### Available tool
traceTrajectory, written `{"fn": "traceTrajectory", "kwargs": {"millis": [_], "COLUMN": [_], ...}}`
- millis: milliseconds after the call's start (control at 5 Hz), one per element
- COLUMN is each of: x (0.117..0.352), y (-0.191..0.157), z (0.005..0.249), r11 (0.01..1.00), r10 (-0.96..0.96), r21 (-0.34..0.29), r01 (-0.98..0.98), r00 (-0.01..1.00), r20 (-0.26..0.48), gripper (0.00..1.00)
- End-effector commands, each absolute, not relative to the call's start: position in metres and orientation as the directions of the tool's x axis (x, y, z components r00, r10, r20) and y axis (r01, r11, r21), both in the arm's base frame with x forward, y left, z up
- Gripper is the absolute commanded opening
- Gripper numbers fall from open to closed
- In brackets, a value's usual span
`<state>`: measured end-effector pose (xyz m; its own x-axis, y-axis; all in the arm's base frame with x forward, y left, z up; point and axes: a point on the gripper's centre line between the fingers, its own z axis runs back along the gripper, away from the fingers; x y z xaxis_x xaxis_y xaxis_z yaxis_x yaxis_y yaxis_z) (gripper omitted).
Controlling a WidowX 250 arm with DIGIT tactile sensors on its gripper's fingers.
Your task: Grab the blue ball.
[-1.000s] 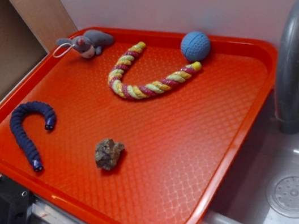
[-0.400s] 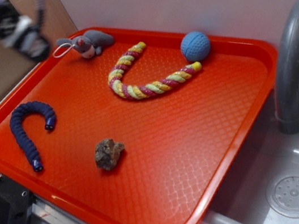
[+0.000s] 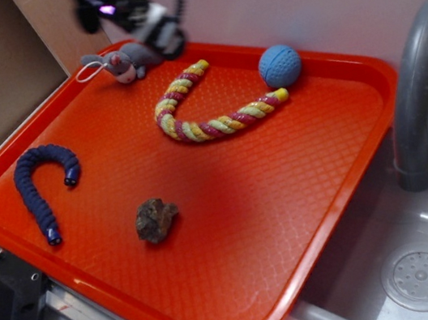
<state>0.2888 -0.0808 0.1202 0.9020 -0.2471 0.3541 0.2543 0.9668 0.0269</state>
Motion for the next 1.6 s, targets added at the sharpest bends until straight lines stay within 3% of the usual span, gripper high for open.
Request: {"fn": "traceTrajectory", "kwargs": {"millis": [0,200,400,600,800,1200,1400], "x": [0.347,0.359,0.361,0.365,0.376,0.370,0.339], "y": [-0.118,-0.125,-0.130,-0.128,-0.117,-0.107,-0.083], "z": [0.076,0.057,0.042,0.041,0.042,0.059,0.097], "r11": [0.987,0.992,0.992,0.994,0.997,0.997,0.991], "r10": [-0.137,-0.047,-0.037,-0.032,0.003,-0.013,-0.128], "r21": [-0.038,-0.101,-0.108,-0.090,-0.077,-0.064,0.070], "r01": [0.159,0.080,0.068,0.061,0.021,0.034,0.115], "r00": [0.931,0.955,0.963,0.957,0.957,0.951,0.962], "r20": [0.337,0.293,0.266,0.290,0.290,0.308,0.243], "gripper": [1.00,1.00,1.00,1.00,0.00,0.00,0.00]}}
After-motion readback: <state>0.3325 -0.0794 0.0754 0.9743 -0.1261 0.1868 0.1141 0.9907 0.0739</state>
